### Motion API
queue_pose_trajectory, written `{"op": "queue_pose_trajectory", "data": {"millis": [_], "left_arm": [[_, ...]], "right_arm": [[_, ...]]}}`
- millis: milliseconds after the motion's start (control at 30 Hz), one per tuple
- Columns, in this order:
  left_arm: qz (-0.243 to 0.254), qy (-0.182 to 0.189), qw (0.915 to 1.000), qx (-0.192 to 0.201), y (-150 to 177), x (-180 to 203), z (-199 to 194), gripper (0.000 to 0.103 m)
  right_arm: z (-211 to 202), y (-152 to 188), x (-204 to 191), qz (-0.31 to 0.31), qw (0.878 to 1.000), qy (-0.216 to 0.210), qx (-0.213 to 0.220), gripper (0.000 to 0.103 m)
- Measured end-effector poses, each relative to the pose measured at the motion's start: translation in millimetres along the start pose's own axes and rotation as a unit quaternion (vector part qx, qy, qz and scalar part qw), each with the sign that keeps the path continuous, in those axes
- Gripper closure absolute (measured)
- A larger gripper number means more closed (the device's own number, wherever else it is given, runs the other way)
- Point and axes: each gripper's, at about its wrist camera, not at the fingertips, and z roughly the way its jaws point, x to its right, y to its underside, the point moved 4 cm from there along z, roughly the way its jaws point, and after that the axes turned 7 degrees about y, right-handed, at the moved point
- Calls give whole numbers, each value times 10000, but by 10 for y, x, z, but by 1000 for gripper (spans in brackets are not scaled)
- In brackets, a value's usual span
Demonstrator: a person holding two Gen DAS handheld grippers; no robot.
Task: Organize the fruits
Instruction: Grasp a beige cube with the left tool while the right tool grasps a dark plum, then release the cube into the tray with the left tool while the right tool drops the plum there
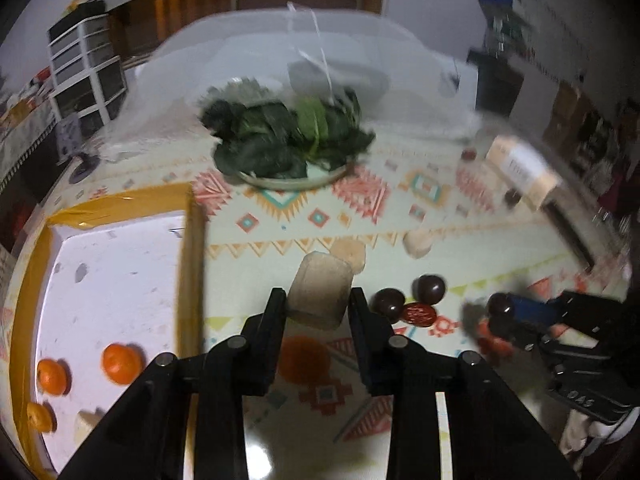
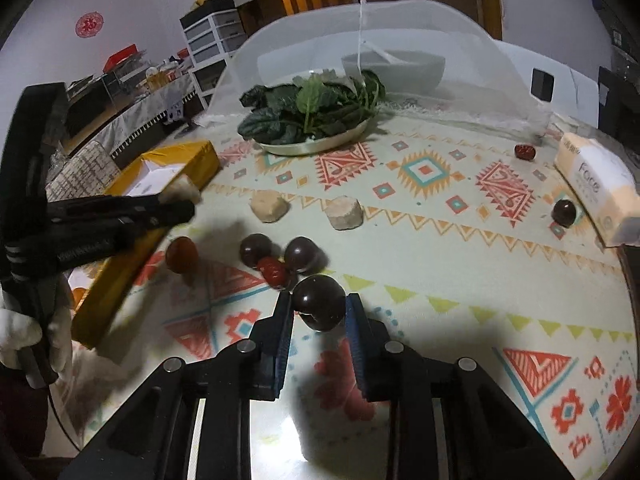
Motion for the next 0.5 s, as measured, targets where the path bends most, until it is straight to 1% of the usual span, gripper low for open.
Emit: {"op": "queue_pose_trajectory", "data": {"millis": [100, 133, 200, 233, 267, 367, 433, 500], "left_arm": [[-254, -3, 9993, 272, 9, -196, -310, 72], [-353, -48, 9988, 343, 16, -313, -427, 72], [-483, -204, 9978, 396, 23, -502, -545, 72], [-569, -319, 9970, 418, 23, -623, -596, 72], [-678, -458, 9958, 422, 25, -775, -639, 72], [-1036, -693, 9915, 380, 37, -1201, -689, 72], [-1270, -785, 9882, 357, 67, -1473, -690, 72], [-1549, -839, 9839, 314, 88, -1764, -659, 72]], "right_arm": [[-115, -69, -211, -117, 9998, -133, 90, 75], [-151, -109, -328, -183, 9995, -218, 126, 75], [-182, -186, -569, -301, 9985, -417, 165, 75], [-188, -233, -734, -365, 9975, -588, 163, 75], [-178, -285, -888, -414, 9961, -762, 148, 75], [-90, -431, -1364, -618, 9909, -1195, 83, 75], [38, -503, -1664, -744, 9878, -1371, -22, 75], [204, -574, -1917, -823, 9862, -1431, -137, 75]]}}
